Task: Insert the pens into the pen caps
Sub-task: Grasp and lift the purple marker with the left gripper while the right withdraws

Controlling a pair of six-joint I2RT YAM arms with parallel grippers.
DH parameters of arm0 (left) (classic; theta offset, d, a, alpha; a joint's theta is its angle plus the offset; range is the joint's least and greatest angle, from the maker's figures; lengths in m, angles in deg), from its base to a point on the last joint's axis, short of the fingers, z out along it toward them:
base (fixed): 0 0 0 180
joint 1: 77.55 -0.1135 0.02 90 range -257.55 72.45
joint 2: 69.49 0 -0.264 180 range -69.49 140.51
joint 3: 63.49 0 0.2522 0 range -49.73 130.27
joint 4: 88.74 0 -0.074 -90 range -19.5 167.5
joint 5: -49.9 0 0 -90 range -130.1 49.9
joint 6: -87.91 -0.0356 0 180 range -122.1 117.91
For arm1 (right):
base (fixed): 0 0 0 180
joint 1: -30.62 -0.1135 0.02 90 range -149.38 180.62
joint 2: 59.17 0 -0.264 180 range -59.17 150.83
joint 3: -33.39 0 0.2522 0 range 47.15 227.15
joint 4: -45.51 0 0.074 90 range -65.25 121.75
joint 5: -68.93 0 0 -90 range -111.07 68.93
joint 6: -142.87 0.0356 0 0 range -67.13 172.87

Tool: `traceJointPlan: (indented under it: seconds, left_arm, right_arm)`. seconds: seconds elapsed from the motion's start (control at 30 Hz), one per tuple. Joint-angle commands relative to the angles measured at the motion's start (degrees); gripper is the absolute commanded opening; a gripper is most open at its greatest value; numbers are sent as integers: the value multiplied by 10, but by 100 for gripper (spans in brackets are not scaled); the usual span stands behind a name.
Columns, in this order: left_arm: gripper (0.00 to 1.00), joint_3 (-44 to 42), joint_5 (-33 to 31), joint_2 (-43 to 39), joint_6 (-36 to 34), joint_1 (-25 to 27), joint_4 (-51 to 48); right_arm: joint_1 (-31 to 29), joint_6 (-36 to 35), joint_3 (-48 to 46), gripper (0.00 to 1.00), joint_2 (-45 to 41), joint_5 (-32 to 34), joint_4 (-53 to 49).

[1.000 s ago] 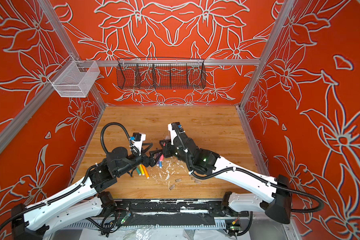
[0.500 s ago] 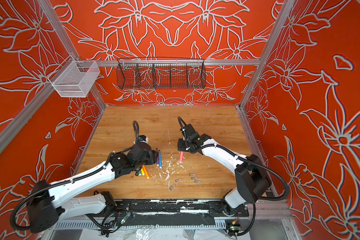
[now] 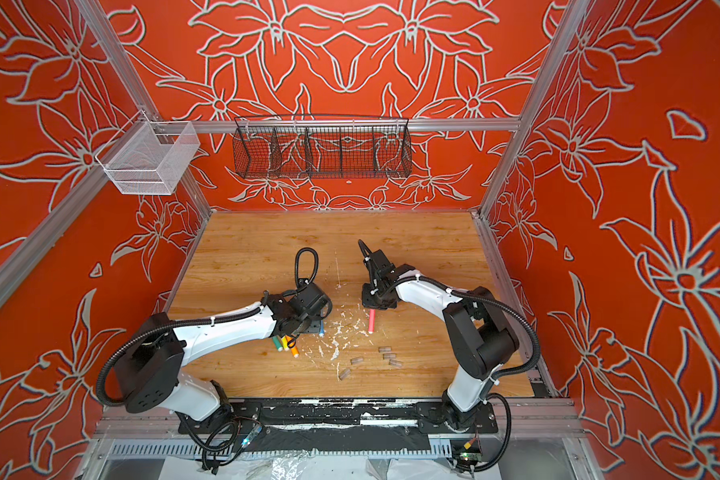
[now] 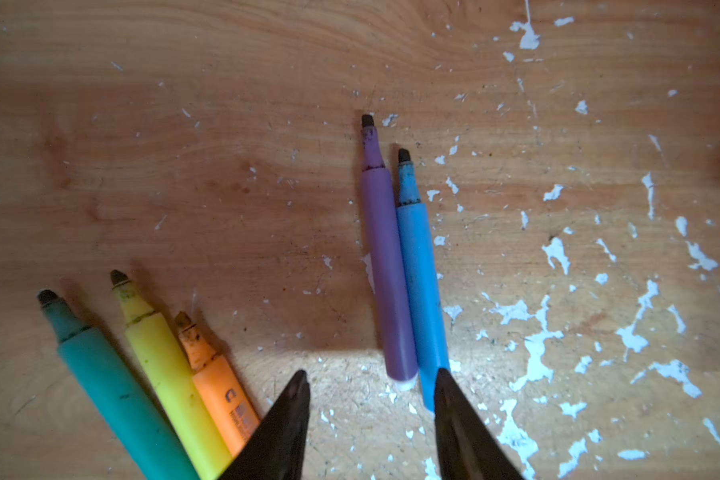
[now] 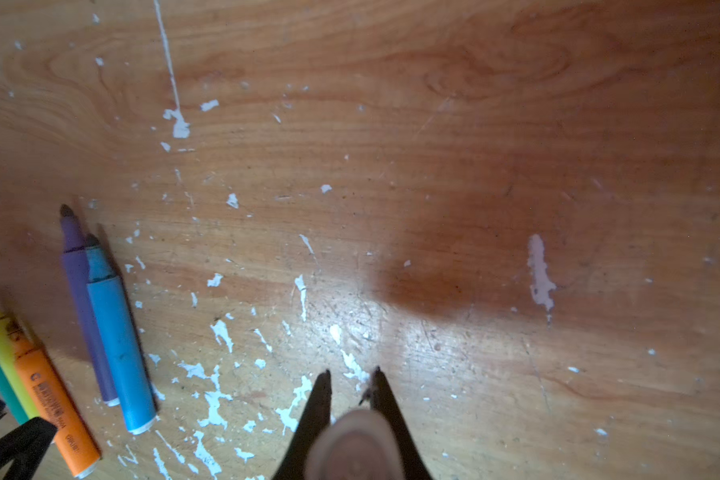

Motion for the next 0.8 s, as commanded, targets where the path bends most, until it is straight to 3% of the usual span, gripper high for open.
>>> traceJointPlan:
  seconds: [0.0, 0.4, 0.77]
  left_arm:
    - [44, 22, -17, 26, 8, -2, -14]
    - [33, 38, -44, 80, 26, -6, -26]
    - [32, 15, 20, 104, 5, -39, 40]
  right_arm:
    - [3, -13, 20, 7, 24, -11, -14]
    - [4, -11, 26, 28, 29, 22, -28]
    - [3, -2, 3, 36, -40, 29, -37]
